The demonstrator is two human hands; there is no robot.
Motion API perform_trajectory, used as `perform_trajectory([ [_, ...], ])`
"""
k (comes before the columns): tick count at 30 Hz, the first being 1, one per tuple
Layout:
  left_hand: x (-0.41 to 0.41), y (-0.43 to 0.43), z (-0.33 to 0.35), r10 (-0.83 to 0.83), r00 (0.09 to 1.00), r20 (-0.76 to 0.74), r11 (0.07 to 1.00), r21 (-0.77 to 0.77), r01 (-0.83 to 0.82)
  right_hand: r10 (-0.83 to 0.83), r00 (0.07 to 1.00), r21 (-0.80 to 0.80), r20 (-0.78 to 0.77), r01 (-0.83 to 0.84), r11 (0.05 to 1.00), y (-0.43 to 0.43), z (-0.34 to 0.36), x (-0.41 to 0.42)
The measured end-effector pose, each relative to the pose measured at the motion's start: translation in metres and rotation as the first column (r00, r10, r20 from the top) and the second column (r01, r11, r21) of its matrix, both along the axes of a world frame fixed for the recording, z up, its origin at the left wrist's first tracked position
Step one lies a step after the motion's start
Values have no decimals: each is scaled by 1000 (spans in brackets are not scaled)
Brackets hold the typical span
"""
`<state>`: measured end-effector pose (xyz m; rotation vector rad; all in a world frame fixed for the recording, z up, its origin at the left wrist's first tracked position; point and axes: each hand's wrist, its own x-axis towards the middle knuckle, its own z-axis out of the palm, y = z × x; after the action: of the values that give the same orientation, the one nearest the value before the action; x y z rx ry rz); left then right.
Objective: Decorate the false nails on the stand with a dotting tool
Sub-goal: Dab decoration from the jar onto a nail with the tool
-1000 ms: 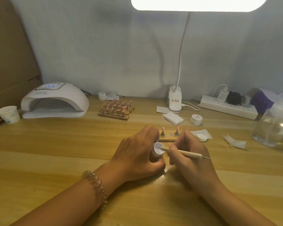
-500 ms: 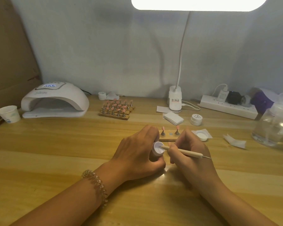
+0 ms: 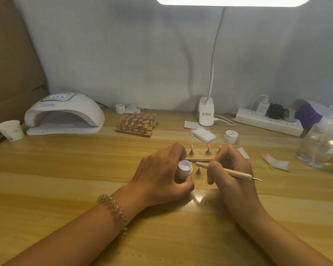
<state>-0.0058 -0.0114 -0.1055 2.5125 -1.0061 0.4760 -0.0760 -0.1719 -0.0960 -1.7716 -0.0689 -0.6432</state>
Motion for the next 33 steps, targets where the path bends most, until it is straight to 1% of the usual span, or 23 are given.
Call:
perform_trajectory([
  [4, 2, 1, 0, 28, 1000, 7, 999, -23, -28, 56, 998, 167, -25, -51, 985, -7, -4, 3],
  [7, 5, 2, 0, 91, 996, 8, 993, -71, -90, 85, 995, 305, -59, -63, 950, -11, -5, 4],
  [9, 8, 3, -2, 150, 989, -11, 985, -87, -150, 110, 990, 365, -83, -73, 928, -13, -5, 5],
  [14, 20, 5, -9, 283, 953, -106, 950, -106, -294, 102, 983, 419, -155, -28, 908, -18, -4, 9],
  [19, 23, 6, -10, 323, 935, -145, 937, -92, -338, 116, 976, 418, -183, -29, 908, -18, -1, 9],
  [21, 22, 6, -9, 322, 940, -110, 940, -84, -332, 104, 976, 412, -191, -16, 911, -17, -1, 9],
  [23, 17, 4, -6, 288, 958, 18, 955, -81, -285, 86, 979, 411, -187, -1, 912, -15, 0, 9],
  [25, 7, -1, -1, 193, 966, 172, 980, -72, -183, 69, 982, 408, -178, 10, 913, -14, 1, 9],
  [26, 1, -5, 2, 134, 968, 214, 990, -70, -121, 61, 983, 403, -175, 15, 915, -14, 1, 9],
  [27, -5, -9, 3, 82, 972, 219, 995, -67, -69, 54, 984, 399, -171, 19, 917, -13, 0, 10],
  [29, -17, -16, 2, 31, 990, 134, 998, -60, -23, 46, 985, 401, -168, 26, 916, -13, 0, 10],
  [31, -22, -19, -2, 25, 999, -20, 998, -52, -26, 33, 985, 411, -172, 41, 911, -14, 0, 11],
  [33, -22, -20, -5, 29, 993, -110, 998, -50, -35, 18, 984, 418, -177, 59, 906, -14, 0, 11],
])
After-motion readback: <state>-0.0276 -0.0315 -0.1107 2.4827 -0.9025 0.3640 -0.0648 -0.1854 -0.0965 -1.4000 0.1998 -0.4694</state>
